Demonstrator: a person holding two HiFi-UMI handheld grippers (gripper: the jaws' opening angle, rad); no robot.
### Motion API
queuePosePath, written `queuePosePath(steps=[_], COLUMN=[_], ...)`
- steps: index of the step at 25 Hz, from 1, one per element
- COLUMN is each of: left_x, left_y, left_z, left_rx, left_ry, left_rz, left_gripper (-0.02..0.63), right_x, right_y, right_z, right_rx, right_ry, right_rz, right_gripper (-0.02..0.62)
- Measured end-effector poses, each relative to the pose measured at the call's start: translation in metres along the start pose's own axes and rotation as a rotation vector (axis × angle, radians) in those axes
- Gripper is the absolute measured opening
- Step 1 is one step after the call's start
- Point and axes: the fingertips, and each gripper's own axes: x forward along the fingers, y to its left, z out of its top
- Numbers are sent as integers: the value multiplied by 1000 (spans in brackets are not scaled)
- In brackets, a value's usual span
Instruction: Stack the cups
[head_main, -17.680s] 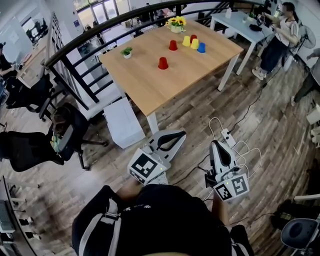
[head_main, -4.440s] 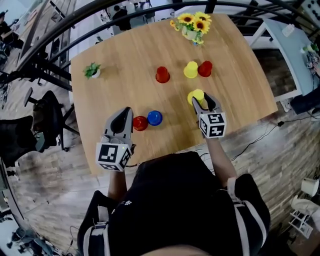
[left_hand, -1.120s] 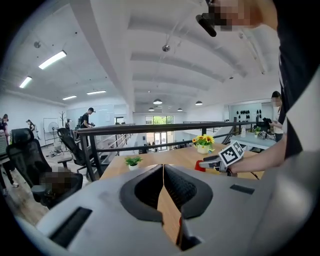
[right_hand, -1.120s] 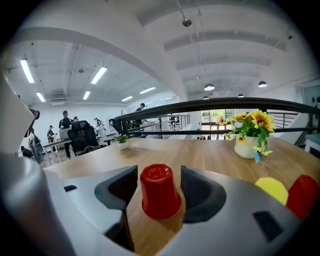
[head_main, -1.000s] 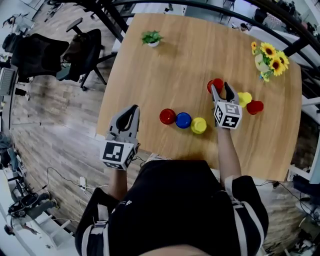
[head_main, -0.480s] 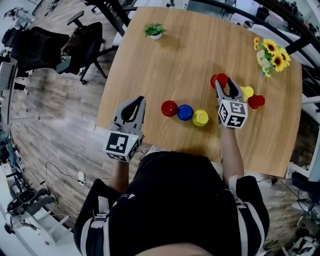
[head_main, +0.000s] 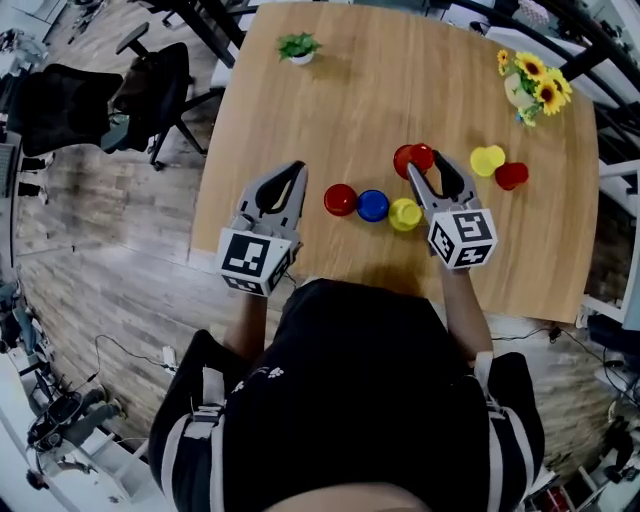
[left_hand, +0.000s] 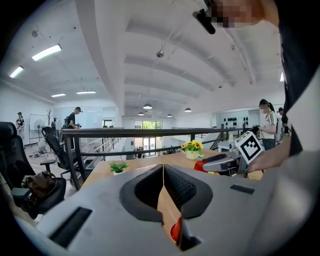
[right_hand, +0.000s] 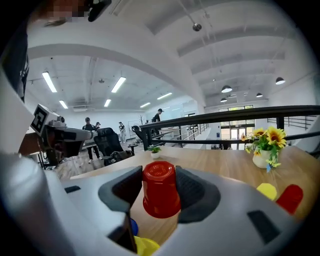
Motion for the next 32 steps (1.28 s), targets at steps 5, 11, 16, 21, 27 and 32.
queuePosePath(steps=[5,11,16,21,27,32], left_x=[6,7,0,-5,-12,-15], left_y=[2,3,8,13,17,19], left_z=[1,0,-5,-5,-10,-10], left_rx=[-13,-21,-31,-38,-59,-72], left_ry=[-17,-22,-14,-26,-25,-26], left_rz=[-25,-42,-36,-28,-15,-8], left_gripper=[14,14,14,14,14,14], right_x=[-7,-9,-9,-5,-2,1], right_y=[44,90,112,122,130,131], right_z=[6,2,-7,-9,-16,-22], right_rx=[-17,-61,-72,-84,-86,-105], right_ry=[11,51,79,95,117,133], right_rz=[90,199,242,259,264,264], right_gripper=[210,210,210,210,210,212])
